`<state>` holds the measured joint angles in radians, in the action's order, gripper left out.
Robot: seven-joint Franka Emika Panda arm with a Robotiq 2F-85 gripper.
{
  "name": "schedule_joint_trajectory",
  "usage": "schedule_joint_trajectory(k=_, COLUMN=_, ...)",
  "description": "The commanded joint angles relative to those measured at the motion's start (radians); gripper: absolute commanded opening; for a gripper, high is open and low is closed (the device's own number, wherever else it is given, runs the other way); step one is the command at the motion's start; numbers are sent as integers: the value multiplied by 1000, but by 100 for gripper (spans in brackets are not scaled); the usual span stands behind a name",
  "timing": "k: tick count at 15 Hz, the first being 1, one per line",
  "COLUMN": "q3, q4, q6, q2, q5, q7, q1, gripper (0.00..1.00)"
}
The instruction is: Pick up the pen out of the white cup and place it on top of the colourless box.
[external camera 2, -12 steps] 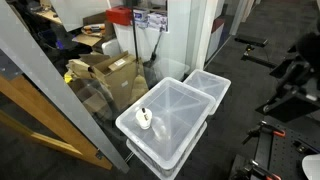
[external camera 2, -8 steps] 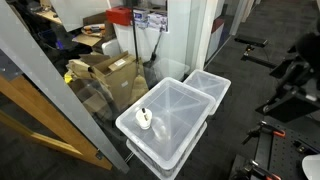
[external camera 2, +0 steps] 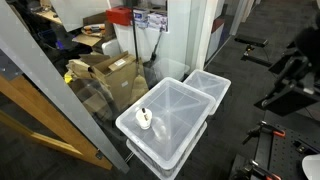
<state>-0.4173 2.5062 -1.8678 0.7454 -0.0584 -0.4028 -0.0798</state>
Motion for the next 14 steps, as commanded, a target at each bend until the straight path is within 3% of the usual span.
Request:
schedule_joint_trajectory(k=1, q3=55, q4=-6, q6=-25, q2=15, q5=-38, q7=13, q1=-10, gripper=100)
schedule_joint_trajectory(k=7, q3=171, q4=-14, q6=-114, q2=13, q5=-78, q7=86, q1=15, gripper=100)
schedule_joint_trajectory(k=14, q3=298, q4=-22, q6=-277, q2=-71, q5=-59, q7=206, q1=45, gripper=100)
